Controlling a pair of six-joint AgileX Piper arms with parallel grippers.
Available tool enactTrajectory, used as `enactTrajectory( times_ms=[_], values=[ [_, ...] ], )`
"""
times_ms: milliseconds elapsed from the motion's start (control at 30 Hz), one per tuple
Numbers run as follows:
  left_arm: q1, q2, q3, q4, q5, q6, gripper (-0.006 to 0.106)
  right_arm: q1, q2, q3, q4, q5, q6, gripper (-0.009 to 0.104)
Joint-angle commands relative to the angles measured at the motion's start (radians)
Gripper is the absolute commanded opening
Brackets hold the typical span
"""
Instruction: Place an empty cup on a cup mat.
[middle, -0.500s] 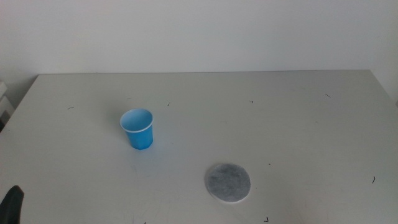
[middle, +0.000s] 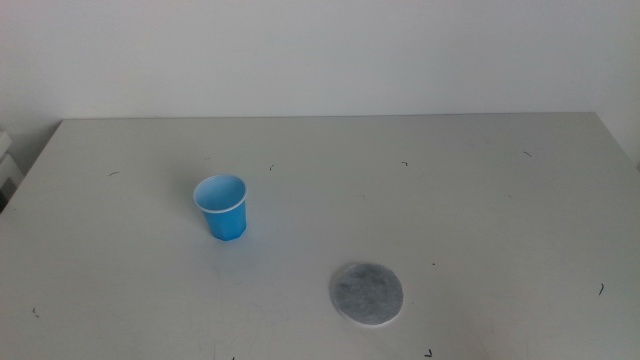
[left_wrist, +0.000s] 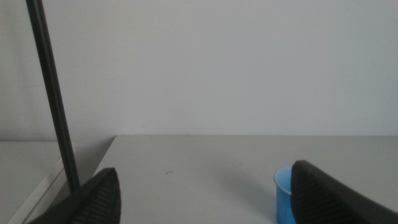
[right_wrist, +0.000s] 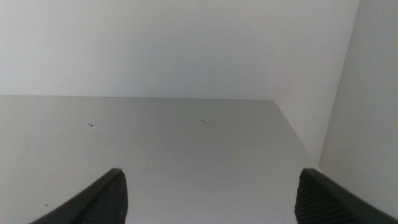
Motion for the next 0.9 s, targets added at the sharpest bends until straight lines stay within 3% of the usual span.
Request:
enactTrajectory(
  times_ms=[0,867],
  values=[
    [0.001,0.056,-0.101,-0.012,-0.001,-0.016,0.105,0.001,-0.027,-0.008,-0.014,-0.075,-0.005,0.094],
    [0.001,0.822,-1.027,-0.061,0.584,0.06,0.105,0.001,-0.027,-0.008,-0.014,-0.075,-0.005,0.094]
  ],
)
